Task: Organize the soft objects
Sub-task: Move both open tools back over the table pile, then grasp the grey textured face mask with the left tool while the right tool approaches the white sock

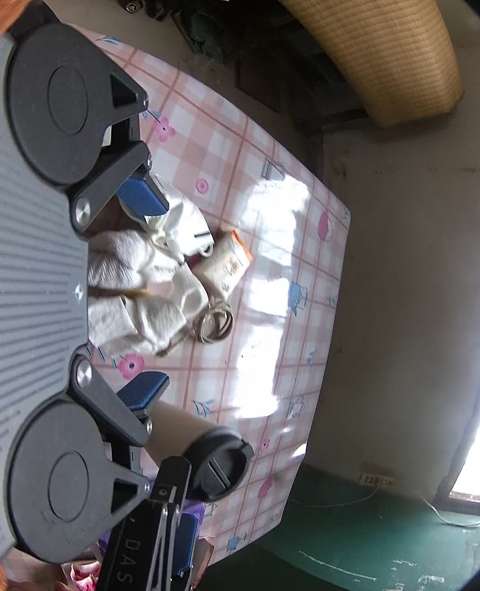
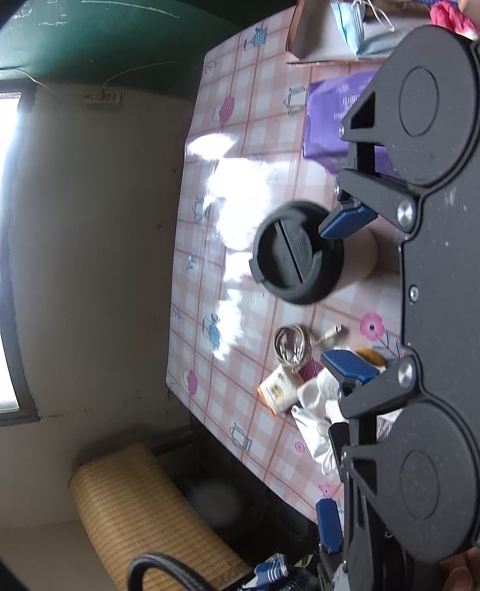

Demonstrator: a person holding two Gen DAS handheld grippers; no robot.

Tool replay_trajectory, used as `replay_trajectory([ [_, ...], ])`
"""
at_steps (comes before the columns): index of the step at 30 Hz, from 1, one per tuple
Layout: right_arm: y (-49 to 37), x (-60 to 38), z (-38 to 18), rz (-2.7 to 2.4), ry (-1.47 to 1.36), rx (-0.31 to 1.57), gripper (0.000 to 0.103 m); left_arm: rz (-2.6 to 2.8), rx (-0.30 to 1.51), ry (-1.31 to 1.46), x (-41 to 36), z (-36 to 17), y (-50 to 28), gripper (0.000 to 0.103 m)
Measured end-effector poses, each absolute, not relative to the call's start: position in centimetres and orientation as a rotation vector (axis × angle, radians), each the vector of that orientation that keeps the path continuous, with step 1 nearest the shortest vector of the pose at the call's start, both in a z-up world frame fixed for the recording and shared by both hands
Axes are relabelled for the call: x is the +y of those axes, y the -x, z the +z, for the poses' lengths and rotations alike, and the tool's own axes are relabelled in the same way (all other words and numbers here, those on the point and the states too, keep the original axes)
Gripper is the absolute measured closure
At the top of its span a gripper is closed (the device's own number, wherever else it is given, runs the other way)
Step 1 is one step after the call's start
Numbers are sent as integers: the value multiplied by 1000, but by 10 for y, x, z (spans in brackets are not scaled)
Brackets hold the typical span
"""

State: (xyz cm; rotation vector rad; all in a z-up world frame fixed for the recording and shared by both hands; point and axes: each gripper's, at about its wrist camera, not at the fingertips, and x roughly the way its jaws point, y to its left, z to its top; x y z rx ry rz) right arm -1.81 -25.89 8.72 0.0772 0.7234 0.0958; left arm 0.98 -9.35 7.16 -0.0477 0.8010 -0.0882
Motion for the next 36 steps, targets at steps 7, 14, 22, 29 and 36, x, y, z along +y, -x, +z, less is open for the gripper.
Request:
replay_trajectory([
  [7, 18, -240, 83, 141, -72, 716, 24, -83, 809, 77, -74, 61, -6, 9],
  [14, 20, -228, 72, 171, -81, 723, 24, -52, 820, 95, -51, 48, -5, 9],
  [22, 20, -219, 58, 222, -92, 750, 24, -13, 859, 120, -23, 26, -8, 9],
  [29, 25, -211, 49, 246, -89, 760, 24, -31, 852, 120, -13, 11, -17, 9],
  [36, 25, -213, 41, 260, -109, 776, 24, -53, 836, 108, -7, 1, -53, 9],
])
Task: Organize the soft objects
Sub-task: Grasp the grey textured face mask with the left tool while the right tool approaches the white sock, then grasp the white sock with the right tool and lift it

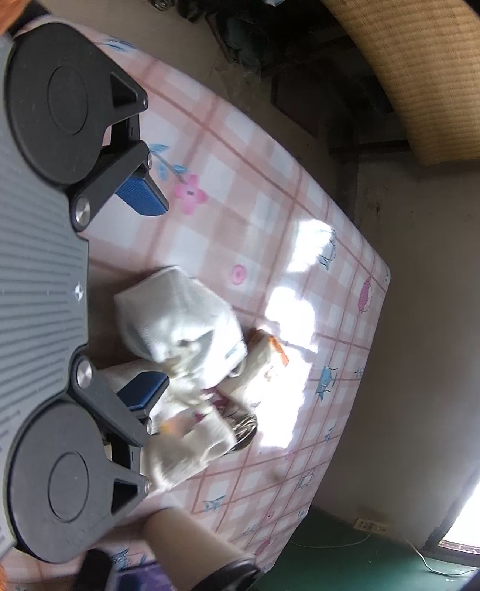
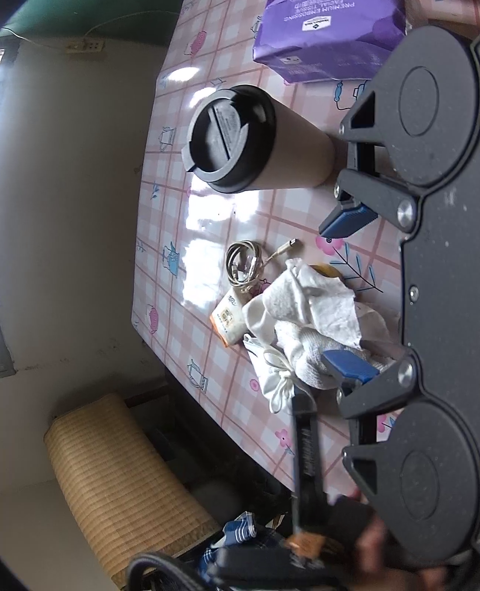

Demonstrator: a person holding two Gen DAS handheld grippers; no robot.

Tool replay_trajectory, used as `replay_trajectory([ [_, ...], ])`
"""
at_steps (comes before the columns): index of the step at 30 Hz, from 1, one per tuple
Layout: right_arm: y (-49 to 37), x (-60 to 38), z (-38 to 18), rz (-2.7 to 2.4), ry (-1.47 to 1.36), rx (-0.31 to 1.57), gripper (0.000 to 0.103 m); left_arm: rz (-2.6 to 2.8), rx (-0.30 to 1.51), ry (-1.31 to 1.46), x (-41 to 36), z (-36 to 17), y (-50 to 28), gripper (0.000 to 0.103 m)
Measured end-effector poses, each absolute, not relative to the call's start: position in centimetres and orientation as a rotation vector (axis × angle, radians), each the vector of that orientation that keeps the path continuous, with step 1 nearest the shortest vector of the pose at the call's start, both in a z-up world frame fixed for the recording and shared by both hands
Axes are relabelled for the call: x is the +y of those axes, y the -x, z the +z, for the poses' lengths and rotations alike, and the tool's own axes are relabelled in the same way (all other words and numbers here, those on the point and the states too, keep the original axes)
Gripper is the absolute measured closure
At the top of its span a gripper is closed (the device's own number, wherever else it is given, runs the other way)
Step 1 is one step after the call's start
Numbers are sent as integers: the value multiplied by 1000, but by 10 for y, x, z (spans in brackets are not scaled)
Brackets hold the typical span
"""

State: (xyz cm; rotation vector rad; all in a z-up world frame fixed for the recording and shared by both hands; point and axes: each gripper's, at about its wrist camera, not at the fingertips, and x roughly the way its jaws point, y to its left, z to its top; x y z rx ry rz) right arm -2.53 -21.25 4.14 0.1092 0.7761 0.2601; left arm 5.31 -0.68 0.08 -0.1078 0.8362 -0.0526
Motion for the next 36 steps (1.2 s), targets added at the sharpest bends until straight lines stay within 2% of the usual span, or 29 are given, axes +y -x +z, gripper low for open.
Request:
replay_trajectory([
  [6, 20, -211, 37, 268, -114, 785, 24, -133, 857, 70, -23, -10, -93, 7],
  [8, 18, -211, 35, 269, -117, 794, 24, -151, 867, 48, -31, -16, -101, 2],
  [13, 13, -211, 30, 276, -118, 805, 24, -146, 854, 50, -30, -32, -112, 2],
  [15, 10, -210, 28, 276, -115, 808, 24, -133, 821, 49, -29, -31, -113, 18],
  [16, 9, -209, 27, 274, -113, 811, 24, -143, 813, 56, -27, -29, -114, 44],
  [17, 8, -209, 26, 275, -112, 812, 24, -158, 822, 76, -25, -28, -115, 53],
  [20, 3, -206, 23, 275, -111, 818, 24, -174, 802, 119, -18, -21, -110, 56],
  [27, -20, -192, 12, 265, -110, 820, 24, -130, 722, 38, -15, 5, -74, 56],
  [36, -59, -175, -18, 169, -56, 860, 25, -122, 732, 59, -7, 8, -49, 56],
])
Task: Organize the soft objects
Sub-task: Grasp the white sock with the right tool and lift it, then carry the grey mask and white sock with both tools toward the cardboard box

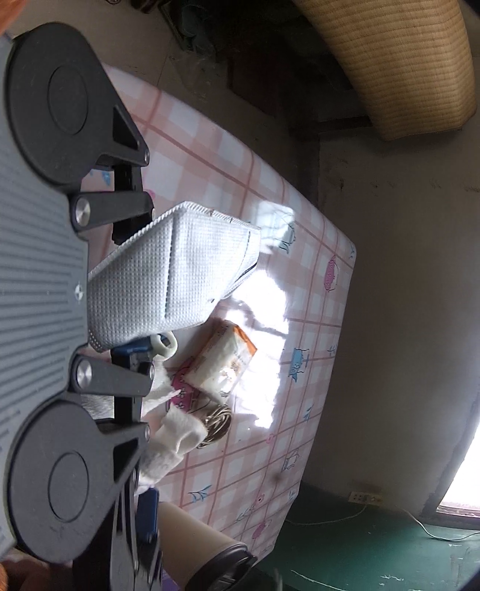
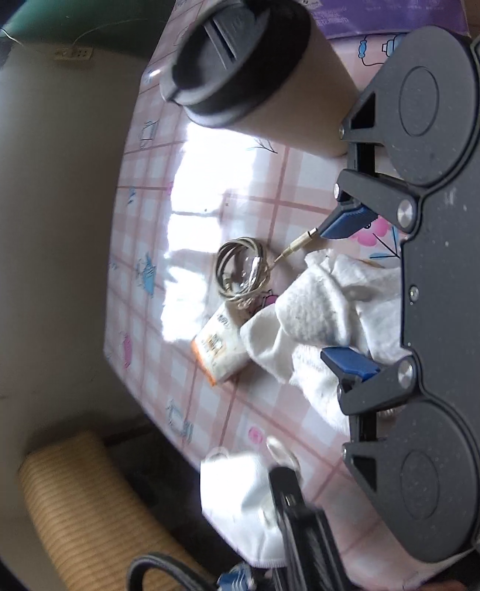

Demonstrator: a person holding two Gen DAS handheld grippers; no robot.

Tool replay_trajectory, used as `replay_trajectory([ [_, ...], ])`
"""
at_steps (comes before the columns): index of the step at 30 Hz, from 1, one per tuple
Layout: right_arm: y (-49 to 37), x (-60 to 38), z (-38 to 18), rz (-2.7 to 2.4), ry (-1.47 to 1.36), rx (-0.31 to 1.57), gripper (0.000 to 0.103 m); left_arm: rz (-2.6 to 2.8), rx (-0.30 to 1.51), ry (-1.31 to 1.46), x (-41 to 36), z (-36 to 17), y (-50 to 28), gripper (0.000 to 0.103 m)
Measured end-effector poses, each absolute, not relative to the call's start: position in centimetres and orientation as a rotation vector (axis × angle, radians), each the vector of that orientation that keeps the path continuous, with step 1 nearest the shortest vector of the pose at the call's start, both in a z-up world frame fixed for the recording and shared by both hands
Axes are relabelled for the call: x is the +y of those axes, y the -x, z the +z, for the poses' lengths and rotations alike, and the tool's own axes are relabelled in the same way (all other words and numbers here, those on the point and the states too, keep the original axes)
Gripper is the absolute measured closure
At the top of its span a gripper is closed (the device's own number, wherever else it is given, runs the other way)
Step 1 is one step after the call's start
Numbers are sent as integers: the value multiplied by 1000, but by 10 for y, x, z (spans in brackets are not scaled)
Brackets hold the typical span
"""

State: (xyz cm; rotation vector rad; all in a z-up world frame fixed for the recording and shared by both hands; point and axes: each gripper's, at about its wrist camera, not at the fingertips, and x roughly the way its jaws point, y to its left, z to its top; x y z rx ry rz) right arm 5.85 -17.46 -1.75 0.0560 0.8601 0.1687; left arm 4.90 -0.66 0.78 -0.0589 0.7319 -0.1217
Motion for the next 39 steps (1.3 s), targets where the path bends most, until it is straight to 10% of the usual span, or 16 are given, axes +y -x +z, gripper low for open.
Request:
replay_trajectory([
  [5, -56, -182, -16, 169, -101, 838, 72, -127, 727, 70, -9, 13, -44, 56],
  [39, -22, -225, 96, 295, -179, 622, 72, -169, 600, -15, -55, 89, -50, 56],
])
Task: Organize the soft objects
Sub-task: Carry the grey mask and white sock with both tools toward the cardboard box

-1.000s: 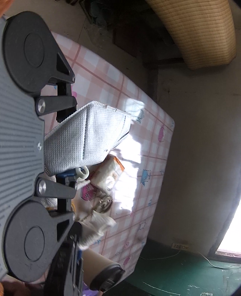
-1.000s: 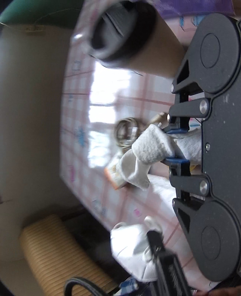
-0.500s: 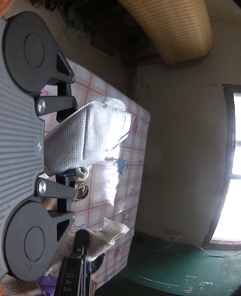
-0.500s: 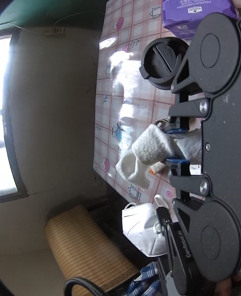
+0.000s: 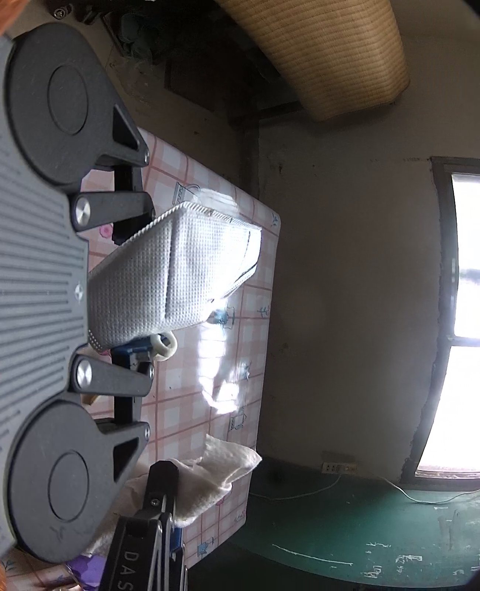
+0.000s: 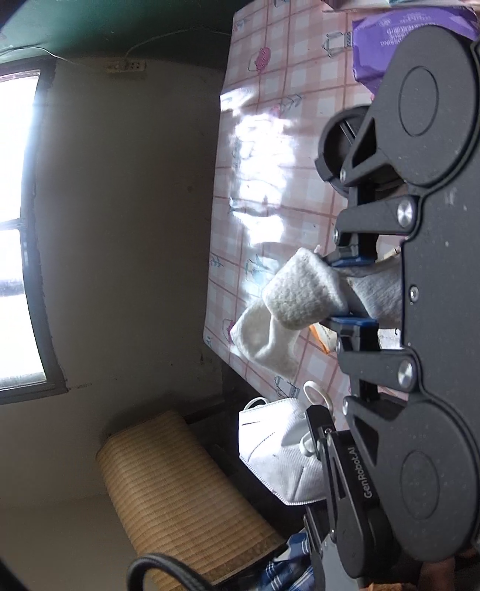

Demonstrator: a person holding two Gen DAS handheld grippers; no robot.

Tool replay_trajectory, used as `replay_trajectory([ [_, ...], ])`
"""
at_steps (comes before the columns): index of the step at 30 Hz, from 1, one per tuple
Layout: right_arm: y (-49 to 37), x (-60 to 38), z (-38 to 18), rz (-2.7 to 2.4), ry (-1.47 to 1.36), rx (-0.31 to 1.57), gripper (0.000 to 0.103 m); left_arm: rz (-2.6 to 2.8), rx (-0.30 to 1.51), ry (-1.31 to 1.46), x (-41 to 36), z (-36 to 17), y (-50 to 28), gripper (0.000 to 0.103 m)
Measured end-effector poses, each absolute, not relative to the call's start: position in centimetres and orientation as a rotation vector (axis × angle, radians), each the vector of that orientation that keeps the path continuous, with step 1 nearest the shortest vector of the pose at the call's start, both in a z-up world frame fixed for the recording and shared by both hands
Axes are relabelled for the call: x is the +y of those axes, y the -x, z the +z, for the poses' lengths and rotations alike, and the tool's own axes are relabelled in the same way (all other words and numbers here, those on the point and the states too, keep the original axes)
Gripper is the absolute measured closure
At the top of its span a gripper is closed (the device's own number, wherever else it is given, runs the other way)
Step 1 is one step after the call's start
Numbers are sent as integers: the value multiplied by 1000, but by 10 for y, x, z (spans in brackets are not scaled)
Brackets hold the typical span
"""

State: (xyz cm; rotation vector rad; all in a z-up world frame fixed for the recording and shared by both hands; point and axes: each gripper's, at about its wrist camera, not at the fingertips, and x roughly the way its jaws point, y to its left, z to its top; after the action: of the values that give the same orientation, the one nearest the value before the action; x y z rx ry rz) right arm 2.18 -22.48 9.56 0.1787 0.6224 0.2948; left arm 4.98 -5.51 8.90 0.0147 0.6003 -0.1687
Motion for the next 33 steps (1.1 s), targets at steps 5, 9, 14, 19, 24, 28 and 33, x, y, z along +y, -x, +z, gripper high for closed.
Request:
replay_trajectory([
  [5, -21, -232, 94, 281, -182, 615, 72, -181, 602, -13, -63, 92, -50, 56],
  [9, -19, -237, 95, 285, -186, 610, 72, -189, 605, -17, -66, 91, -50, 56],
  [14, -17, -245, 97, 270, -186, 605, 72, -196, 610, -18, -71, 93, -49, 56],
  [19, -18, -254, 99, 249, -188, 609, 72, -201, 617, -22, -78, 94, -51, 56],
  [24, -17, -261, 100, 247, -192, 612, 72, -209, 627, -23, -82, 94, -53, 56],
  [28, -17, -266, 103, 234, -190, 610, 72, -216, 631, -29, -90, 95, -53, 56],
  [33, -14, -271, 104, 223, -191, 610, 72, -226, 635, -30, -96, 96, -53, 56],
])
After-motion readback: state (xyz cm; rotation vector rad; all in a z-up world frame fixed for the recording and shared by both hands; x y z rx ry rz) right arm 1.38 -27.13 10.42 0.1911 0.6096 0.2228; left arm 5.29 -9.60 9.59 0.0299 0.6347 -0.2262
